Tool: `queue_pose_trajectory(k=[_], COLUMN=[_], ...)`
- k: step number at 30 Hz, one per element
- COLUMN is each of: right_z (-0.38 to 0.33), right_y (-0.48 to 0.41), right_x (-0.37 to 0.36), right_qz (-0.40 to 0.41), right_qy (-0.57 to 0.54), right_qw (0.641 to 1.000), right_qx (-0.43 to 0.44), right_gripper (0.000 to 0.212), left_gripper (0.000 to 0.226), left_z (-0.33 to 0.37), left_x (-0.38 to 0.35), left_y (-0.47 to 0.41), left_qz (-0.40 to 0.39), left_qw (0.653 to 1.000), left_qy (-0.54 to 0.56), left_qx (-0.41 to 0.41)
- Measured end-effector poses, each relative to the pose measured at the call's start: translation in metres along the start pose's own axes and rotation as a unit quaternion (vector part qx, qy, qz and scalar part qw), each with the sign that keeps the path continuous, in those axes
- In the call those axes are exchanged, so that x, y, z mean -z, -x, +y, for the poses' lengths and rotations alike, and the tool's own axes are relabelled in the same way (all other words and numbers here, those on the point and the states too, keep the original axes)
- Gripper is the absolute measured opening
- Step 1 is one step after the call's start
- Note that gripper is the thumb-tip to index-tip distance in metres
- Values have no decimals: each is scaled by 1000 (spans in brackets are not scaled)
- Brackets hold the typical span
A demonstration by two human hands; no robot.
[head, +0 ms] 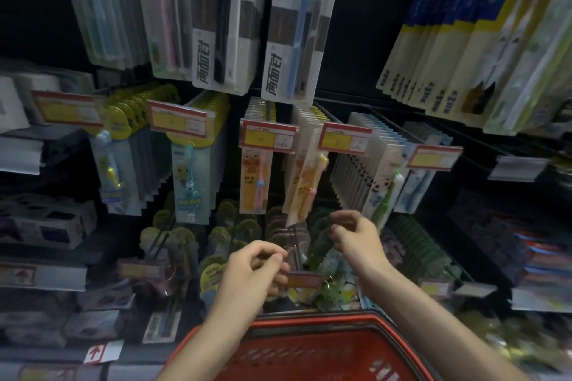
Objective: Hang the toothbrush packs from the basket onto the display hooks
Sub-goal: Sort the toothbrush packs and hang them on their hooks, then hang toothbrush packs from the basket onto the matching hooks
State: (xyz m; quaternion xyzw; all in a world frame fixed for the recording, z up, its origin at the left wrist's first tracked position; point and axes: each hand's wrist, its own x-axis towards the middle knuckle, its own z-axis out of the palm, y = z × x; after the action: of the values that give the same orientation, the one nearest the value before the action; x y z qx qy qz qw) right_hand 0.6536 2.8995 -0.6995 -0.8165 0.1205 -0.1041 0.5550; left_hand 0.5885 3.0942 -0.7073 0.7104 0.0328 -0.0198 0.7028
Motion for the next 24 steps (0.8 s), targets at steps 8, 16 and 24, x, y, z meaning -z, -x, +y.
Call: queue_pose_trajectory(k=[8, 16, 24], right_z=[39, 118, 224], right_y=[67, 107, 142], right_x=[25, 48, 51], right_qz=[-116, -216, -319], right_qy=[153, 322, 428], right_qw=[976, 909, 843], right_qx=[101, 151, 71], right_gripper=[20, 68, 69], left_gripper=[12, 31, 44], left_z=[-33, -88, -148], left_x=[2, 18, 40], left_y=[17, 46, 74], left_qz=[-37, -107, -168], left_qw=[979, 846, 729], left_qy=[-189, -496, -638], left_qx=[-73, -163, -182])
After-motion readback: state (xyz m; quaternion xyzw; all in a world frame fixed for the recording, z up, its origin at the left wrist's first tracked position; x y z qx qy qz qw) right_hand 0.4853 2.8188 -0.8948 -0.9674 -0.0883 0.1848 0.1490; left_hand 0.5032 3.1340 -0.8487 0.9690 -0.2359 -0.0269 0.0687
